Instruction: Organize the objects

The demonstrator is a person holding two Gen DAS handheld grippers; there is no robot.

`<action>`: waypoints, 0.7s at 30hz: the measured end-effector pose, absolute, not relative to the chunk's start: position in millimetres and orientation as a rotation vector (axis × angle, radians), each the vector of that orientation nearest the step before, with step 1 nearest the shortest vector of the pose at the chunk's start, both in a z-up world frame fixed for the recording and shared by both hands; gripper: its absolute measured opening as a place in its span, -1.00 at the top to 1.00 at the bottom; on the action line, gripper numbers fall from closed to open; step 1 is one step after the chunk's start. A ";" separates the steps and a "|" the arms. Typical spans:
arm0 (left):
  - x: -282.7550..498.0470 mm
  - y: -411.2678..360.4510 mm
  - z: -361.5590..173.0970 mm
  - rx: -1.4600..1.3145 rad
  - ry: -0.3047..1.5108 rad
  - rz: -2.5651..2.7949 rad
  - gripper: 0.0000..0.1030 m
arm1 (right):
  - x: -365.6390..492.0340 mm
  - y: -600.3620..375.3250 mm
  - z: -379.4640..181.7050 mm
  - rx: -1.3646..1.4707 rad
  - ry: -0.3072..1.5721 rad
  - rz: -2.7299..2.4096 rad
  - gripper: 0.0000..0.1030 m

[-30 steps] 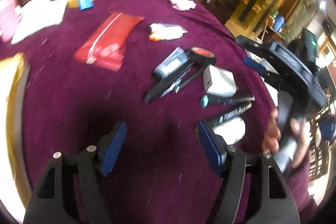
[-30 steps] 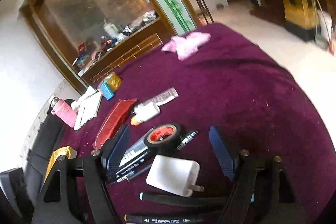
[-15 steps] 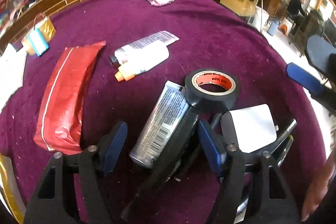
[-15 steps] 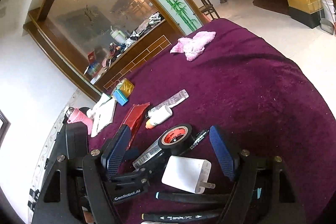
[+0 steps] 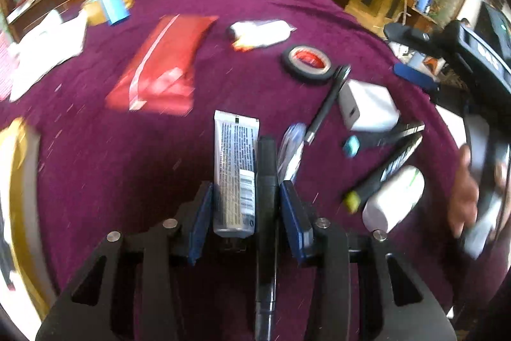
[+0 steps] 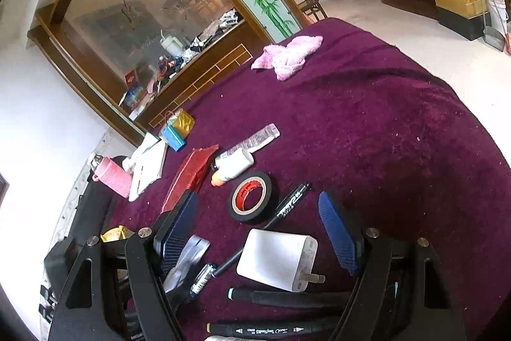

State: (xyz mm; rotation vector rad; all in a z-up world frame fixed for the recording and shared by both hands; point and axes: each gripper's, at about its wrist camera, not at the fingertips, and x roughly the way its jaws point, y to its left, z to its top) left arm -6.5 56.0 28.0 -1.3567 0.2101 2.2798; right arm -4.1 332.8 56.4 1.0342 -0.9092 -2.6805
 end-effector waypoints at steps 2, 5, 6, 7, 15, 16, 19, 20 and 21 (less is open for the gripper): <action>-1.0 45.7 27.6 -1.370 0.183 2.286 0.23 | -4.8 330.2 53.9 1.048 -0.900 -2.676 -0.41; 8.1 33.0 31.4 -1.370 0.118 2.296 0.23 | -4.2 323.9 52.3 1.061 -0.857 -2.689 -0.41; 11.5 31.1 32.8 -1.367 0.106 2.303 0.22 | -3.3 322.2 52.3 1.065 -0.843 -2.695 -0.41; 16.2 28.4 33.0 -1.371 0.099 2.310 0.22 | -3.7 320.0 51.9 1.072 -0.829 -2.701 -0.41; 49.4 46.0 20.2 -1.371 0.244 2.309 0.22 | -5.6 312.9 47.5 1.104 -0.791 -2.693 -0.41; 52.0 51.4 19.1 -1.354 0.282 2.323 0.22 | -5.4 312.3 47.6 1.105 -0.787 -2.693 -0.41; 56.4 64.9 16.5 -1.291 0.352 2.368 0.22 | -5.3 311.0 46.8 1.113 -0.775 -2.698 -0.41; 55.7 67.6 15.9 -1.276 0.353 2.376 0.22 | -5.9 310.5 46.4 1.116 -0.772 -2.695 -0.41; 54.7 70.7 15.1 -1.255 0.346 2.391 0.22 | -6.2 310.0 46.1 1.118 -0.768 -2.694 -0.41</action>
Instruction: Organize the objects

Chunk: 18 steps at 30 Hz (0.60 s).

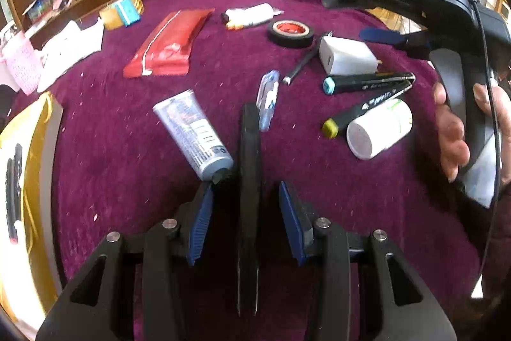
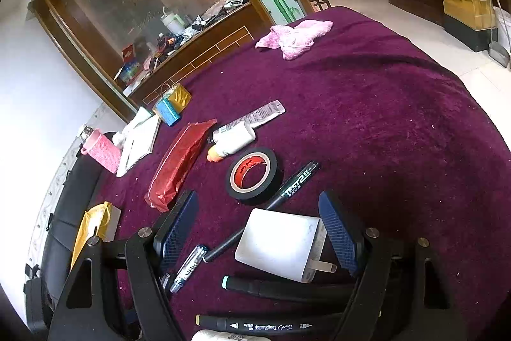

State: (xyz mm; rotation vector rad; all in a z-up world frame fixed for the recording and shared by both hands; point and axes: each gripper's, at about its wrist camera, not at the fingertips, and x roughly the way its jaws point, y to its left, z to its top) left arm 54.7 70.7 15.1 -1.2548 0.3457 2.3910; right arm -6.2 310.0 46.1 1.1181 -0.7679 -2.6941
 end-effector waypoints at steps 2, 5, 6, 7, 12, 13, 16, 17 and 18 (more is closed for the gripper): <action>53.4 74.0 13.9 -1.233 0.349 2.410 0.22 | -6.2 309.3 45.5 1.121 -0.757 -2.701 -0.41; 54.8 68.2 16.7 -1.239 0.279 2.365 0.60 | -6.2 309.2 45.2 1.120 -0.754 -2.705 -0.41; 55.3 64.9 18.1 -1.244 0.254 2.356 0.74 | -6.0 309.2 45.2 1.117 -0.751 -2.710 -0.41; 55.8 59.4 19.2 -1.257 0.206 2.333 0.75 | -5.8 309.2 45.3 1.113 -0.746 -2.715 -0.41; 68.0 24.3 30.4 -1.231 0.033 2.327 0.75 | -5.3 306.5 46.0 1.099 -0.712 -2.735 -0.41; 70.9 17.6 33.7 -1.219 0.004 2.334 0.75 | -4.8 304.1 46.9 1.091 -0.689 -2.742 -0.41; 80.0 -8.3 47.6 -1.171 -0.099 2.358 0.74 | -0.8 289.3 57.9 1.051 -0.510 -2.823 -0.41; 82.8 -15.7 51.6 -1.156 -0.122 2.364 0.74 | 0.5 284.2 62.4 1.055 -0.473 -2.840 -0.41; 86.5 -25.9 57.0 -1.138 -0.152 2.369 0.74 | 2.7 280.1 67.5 1.061 -0.483 -2.818 -0.41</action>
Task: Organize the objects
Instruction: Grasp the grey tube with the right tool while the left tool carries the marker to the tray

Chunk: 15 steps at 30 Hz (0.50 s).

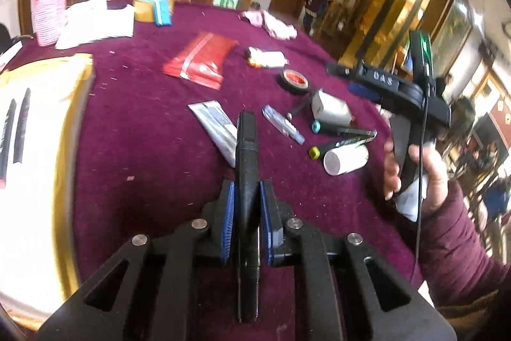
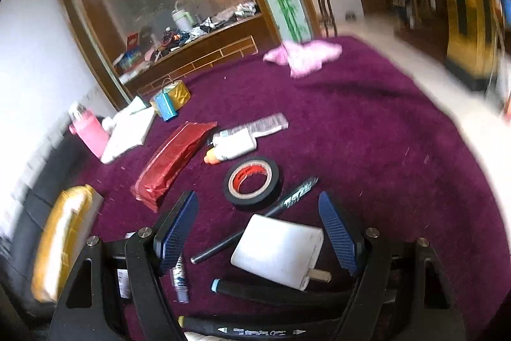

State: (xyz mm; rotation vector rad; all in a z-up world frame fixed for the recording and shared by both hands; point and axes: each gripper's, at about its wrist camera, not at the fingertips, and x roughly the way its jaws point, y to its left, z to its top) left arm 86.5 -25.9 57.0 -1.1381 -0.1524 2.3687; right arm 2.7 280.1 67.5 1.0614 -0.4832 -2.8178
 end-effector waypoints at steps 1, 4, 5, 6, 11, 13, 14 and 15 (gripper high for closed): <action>88.6 -31.8 60.3 -1.126 -0.168 2.374 0.74 | 6.4 274.6 73.4 1.058 -0.518 -2.759 -0.41; 95.6 -53.0 69.4 -1.093 -0.230 2.385 0.74 | 16.3 240.2 88.3 1.082 -0.497 -2.633 -0.41; 95.6 -59.3 70.9 -1.087 -0.253 2.386 0.74 | 16.7 224.3 90.2 1.111 -0.454 -2.594 -0.41; 95.8 -67.9 72.5 -1.081 -0.283 2.393 0.74 | 16.0 207.1 90.7 1.146 -0.414 -2.550 -0.41; 97.2 -100.6 73.9 -1.068 -0.370 2.434 0.74 | 4.3 133.7 67.4 1.335 -0.196 -2.449 -0.41; 98.6 -114.1 72.4 -1.068 -0.397 2.454 0.74 | -2.2 114.1 50.4 1.410 -0.092 -2.443 -0.40; 99.0 -119.6 71.5 -1.070 -0.407 2.460 0.74 | -6.1 107.8 41.1 1.453 -0.051 -2.443 -0.38; 99.6 -127.4 70.4 -1.069 -0.421 2.469 0.74 | -7.9 105.5 34.4 1.477 -0.031 -2.449 -0.34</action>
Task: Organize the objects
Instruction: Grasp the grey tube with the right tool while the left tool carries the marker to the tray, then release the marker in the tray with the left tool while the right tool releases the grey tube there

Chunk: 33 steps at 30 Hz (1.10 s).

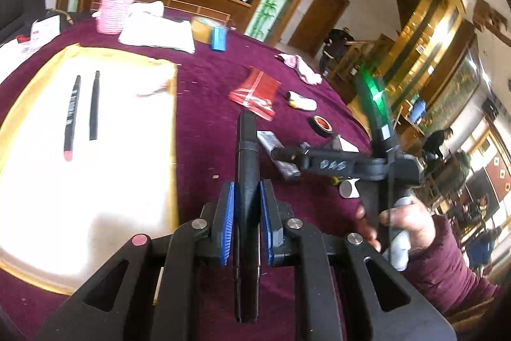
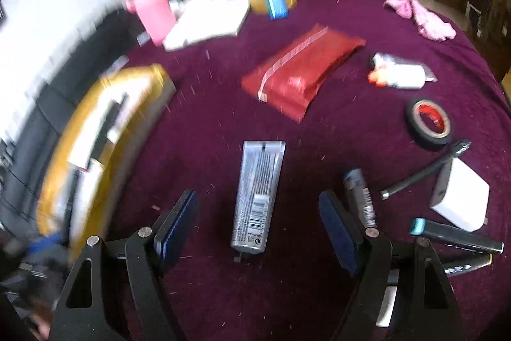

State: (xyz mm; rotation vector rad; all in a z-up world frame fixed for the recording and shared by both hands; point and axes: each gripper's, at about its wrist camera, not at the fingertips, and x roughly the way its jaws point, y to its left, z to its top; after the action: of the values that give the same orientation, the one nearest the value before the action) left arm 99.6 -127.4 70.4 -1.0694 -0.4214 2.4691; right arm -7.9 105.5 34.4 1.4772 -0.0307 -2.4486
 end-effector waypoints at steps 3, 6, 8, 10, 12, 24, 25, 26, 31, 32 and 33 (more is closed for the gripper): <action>100.2 -143.1 68.3 -1.069 -0.452 2.490 0.74 | -9.4 99.1 24.6 1.477 0.059 -2.512 -0.04; 98.6 -156.4 67.6 -1.069 -0.483 2.510 0.74 | -7.6 89.1 20.9 1.457 0.175 -2.547 0.41; 98.1 -166.2 67.9 -1.065 -0.507 2.526 0.74 | -2.5 81.6 21.1 1.438 0.231 -2.550 0.51; 97.4 -177.1 68.7 -1.063 -0.526 2.544 0.74 | 0.4 81.1 21.3 1.432 0.228 -2.549 0.52; 97.3 -188.1 70.5 -1.062 -0.539 2.565 0.74 | 3.1 88.0 23.9 1.434 0.137 -2.530 0.52; 54.4 -244.6 84.5 -1.175 -0.444 2.701 0.74 | -3.1 64.7 78.4 1.340 -0.207 -2.361 0.51; 47.2 -247.0 84.2 -1.191 -0.441 2.699 0.74 | -5.3 53.5 83.5 1.337 -0.229 -2.325 0.51; 38.0 -250.2 83.0 -1.215 -0.440 2.703 0.74 | -7.4 43.0 86.3 1.338 -0.244 -2.297 0.50; -6.1 -263.7 62.8 -1.362 -0.480 2.670 0.74 | -29.9 -23.0 87.3 1.393 -0.272 -2.153 0.50; -15.6 -265.5 57.2 -1.398 -0.480 2.664 0.74 | -34.9 -37.8 84.8 1.407 -0.265 -2.139 0.50; -22.8 -266.1 53.0 -1.424 -0.473 2.665 0.74 | -38.1 -48.7 81.8 1.419 -0.265 -2.129 0.50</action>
State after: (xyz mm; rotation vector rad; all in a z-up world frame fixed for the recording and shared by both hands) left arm -22.8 -266.1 53.0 -1.4238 -0.4731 2.6655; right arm -38.1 -48.7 81.8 1.4185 -0.2655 -2.1290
